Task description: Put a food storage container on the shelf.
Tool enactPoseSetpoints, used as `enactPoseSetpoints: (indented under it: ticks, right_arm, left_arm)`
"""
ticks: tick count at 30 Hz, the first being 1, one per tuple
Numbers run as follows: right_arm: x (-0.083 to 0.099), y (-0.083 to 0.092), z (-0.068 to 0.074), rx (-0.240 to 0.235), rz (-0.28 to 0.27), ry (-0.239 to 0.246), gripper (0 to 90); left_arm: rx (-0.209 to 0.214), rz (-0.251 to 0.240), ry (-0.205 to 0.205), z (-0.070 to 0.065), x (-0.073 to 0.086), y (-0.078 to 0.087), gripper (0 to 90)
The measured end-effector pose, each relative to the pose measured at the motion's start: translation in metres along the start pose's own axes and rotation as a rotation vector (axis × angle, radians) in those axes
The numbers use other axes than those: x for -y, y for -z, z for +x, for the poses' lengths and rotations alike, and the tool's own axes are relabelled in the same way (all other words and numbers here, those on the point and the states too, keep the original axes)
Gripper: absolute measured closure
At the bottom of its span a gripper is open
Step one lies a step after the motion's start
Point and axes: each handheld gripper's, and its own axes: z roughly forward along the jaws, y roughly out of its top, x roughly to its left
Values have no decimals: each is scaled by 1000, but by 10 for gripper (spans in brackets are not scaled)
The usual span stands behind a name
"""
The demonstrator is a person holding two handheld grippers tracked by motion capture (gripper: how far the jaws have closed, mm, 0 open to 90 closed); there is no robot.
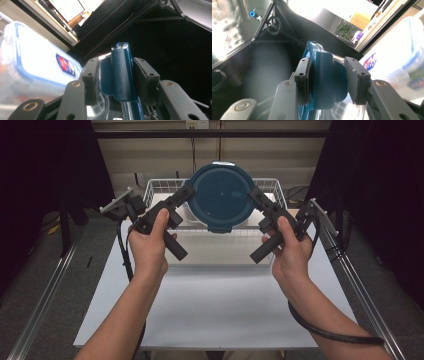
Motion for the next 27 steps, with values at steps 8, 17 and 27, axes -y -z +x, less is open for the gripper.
enactPoseSetpoints:
  ticks: [8, 17, 27]
  right_arm:
    - [-26, -37, 0, 33, -20, 4, 587]
    - [-47, -70, -16, 112, -28, -17, 587]
    - [-48, -86, -39, 179, 7, -77, 584]
  left_arm:
    - [-3, -7, 37, 9, -29, -39, 584]
    - [-67, 20, 93, 32, -43, -73, 583]
    - [-132, 27, 137, 51, -43, -80, 579]
